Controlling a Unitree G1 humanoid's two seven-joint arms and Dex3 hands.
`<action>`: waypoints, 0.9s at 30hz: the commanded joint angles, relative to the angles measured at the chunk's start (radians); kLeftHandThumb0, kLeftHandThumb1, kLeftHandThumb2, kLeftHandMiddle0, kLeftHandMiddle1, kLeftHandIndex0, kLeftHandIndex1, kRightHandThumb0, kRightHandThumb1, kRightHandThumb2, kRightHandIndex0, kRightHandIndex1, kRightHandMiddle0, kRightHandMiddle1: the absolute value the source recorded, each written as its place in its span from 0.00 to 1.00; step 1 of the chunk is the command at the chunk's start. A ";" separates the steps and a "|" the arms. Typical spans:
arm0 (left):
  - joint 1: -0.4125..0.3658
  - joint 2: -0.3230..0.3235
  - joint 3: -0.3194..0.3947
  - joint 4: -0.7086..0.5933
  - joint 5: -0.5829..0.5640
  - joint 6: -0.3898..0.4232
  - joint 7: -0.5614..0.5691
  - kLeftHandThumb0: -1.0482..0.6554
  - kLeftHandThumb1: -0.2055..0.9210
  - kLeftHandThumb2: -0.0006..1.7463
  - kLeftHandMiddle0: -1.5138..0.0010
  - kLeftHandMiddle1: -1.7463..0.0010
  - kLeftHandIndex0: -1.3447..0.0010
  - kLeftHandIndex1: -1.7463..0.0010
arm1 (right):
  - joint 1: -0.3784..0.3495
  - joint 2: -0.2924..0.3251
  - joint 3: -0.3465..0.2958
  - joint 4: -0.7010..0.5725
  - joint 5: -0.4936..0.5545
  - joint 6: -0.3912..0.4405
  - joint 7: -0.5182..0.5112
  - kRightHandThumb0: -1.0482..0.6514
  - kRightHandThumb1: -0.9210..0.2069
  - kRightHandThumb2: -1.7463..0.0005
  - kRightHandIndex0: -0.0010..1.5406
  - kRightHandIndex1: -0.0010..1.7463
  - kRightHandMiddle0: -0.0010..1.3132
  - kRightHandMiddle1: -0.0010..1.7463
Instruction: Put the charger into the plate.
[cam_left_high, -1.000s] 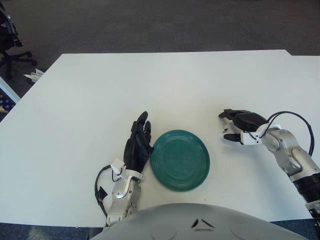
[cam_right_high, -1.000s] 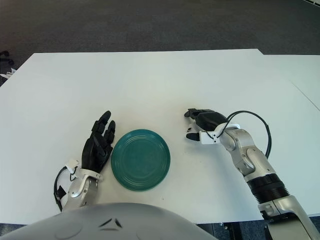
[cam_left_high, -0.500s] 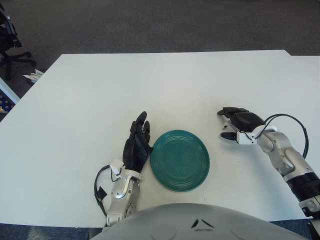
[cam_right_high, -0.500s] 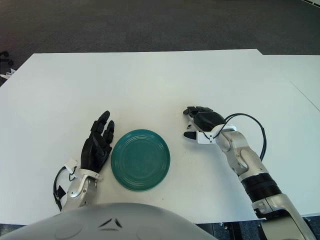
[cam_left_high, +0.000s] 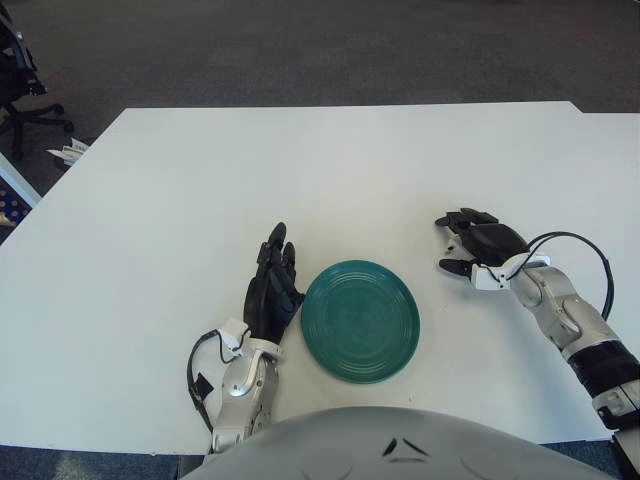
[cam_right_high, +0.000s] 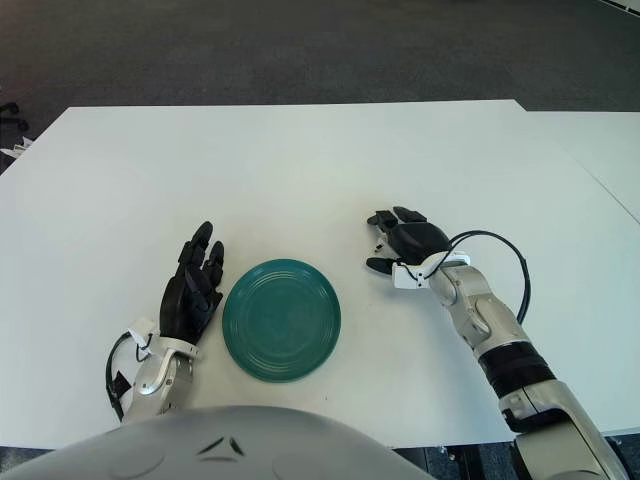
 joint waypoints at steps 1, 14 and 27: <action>0.011 -0.029 0.002 0.003 -0.005 0.016 0.012 0.00 1.00 0.57 1.00 1.00 0.99 0.87 | 0.074 0.016 0.055 0.098 -0.017 0.023 0.031 0.08 0.00 0.59 0.15 0.00 0.00 0.39; 0.009 -0.028 0.007 -0.004 -0.013 0.031 0.016 0.00 1.00 0.58 1.00 1.00 1.00 0.85 | 0.076 0.018 0.074 0.136 -0.007 0.004 0.001 0.07 0.00 0.59 0.16 0.00 0.00 0.42; 0.003 -0.029 0.018 0.001 -0.045 0.019 0.004 0.00 1.00 0.60 1.00 1.00 1.00 0.78 | 0.069 0.009 0.082 0.168 -0.014 -0.018 -0.020 0.06 0.00 0.56 0.16 0.00 0.00 0.42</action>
